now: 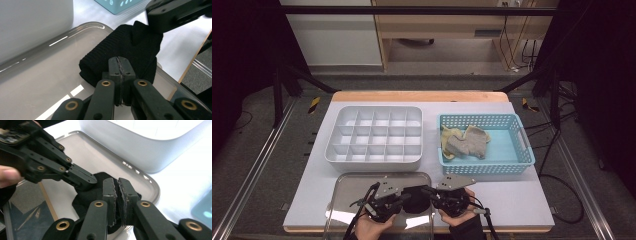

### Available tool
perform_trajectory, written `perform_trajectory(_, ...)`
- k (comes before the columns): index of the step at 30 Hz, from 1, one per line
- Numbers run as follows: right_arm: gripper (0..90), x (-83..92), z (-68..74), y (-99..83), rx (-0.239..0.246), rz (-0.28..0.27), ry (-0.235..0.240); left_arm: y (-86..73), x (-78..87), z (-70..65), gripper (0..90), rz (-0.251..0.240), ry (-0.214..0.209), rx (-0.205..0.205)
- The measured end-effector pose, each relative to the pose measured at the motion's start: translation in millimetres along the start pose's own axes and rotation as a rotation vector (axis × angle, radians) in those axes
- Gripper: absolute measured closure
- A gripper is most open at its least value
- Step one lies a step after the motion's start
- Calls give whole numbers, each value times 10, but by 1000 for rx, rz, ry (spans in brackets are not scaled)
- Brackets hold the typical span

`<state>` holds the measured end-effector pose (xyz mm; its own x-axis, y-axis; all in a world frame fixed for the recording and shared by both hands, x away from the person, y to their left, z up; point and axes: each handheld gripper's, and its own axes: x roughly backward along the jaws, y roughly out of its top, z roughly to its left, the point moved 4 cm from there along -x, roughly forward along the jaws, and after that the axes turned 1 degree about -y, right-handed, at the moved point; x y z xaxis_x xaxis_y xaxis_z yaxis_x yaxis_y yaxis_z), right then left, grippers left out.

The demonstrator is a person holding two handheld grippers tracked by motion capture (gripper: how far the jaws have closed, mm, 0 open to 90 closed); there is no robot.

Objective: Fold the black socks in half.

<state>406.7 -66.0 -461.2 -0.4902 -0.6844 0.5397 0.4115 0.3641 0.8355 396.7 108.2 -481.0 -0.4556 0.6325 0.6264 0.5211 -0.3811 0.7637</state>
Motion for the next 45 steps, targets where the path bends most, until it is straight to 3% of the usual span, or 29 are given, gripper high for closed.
perform_trajectory(5, 881, -86, -1, -158, -13, 68, 13, -15, 8, -6, 887, -11, 0, 12)
perform_trajectory(7, 887, -111, -5, -216, -19, 69, 14, -13, 18, 4, 862, -19, -4, 28)
perform_trajectory(10, 897, -111, -6, -235, -26, 71, 4, 12, 64, 42, 765, -48, 10, 54)
perform_trajectory(13, 900, -122, 8, -260, -17, 74, -1, 13, 73, 93, 595, -61, 47, 76)
perform_trajectory(15, 899, -116, 8, -266, -25, 75, 4, -3, 49, 116, 546, -60, 38, 105)
perform_trajectory(21, 900, -114, 6, -280, -31, 80, 1, -89, -24, 149, 383, -9, 23, 133)
perform_trajectory(25, 900, -118, 4, -284, -28, 83, -6, -146, -62, 163, 339, -12, -25, 172)
perform_trajectory(33, 900, -132, -20, -293, -21, 83, -22, -177, -131, 62, 327, 9, -99, 160)
perform_trajectory(40, 900, -140, -21, -293, -26, 84, -29, -157, -103, 28, 534, 13, -160, 220)
perform_trajectory(45, 900, -145, -37, -304, -34, 76, -23, -133, -80, -9, 661, -8, -154, 211)
